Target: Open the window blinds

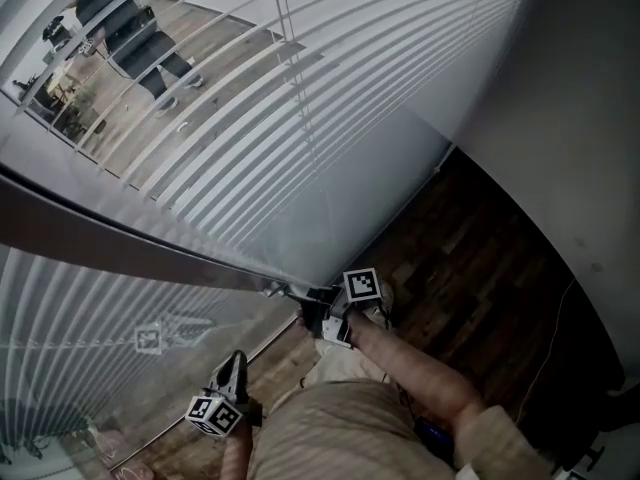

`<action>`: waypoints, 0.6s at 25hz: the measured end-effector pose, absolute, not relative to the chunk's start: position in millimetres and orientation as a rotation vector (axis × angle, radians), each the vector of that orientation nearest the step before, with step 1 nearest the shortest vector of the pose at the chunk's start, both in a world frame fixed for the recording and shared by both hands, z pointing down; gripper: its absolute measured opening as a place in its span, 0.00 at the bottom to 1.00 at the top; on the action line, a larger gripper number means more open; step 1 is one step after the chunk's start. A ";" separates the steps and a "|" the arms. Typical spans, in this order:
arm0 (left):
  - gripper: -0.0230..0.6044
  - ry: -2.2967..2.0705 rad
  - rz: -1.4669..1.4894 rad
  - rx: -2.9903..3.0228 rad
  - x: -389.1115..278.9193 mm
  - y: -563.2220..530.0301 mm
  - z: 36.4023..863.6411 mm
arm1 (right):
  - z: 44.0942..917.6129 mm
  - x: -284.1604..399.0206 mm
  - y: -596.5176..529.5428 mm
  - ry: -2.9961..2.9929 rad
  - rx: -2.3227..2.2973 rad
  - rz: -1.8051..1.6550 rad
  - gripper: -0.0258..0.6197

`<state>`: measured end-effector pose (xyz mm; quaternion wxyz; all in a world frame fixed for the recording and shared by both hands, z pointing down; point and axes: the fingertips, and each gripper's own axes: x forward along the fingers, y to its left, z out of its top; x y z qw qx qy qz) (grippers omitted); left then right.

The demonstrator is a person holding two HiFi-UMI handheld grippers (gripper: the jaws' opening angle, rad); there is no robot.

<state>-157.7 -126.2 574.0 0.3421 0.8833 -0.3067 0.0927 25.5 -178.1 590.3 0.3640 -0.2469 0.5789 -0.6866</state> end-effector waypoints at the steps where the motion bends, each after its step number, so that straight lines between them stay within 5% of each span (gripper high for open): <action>1: 0.05 -0.799 0.243 2.296 -156.4 -125.7 573.4 | 591.3 26.4 -177.8 1.421 -0.582 -1.781 0.23; 15: 0.05 -0.811 0.223 2.279 -153.2 -120.5 566.2 | 601.4 19.8 -175.0 0.978 -0.128 -1.834 0.23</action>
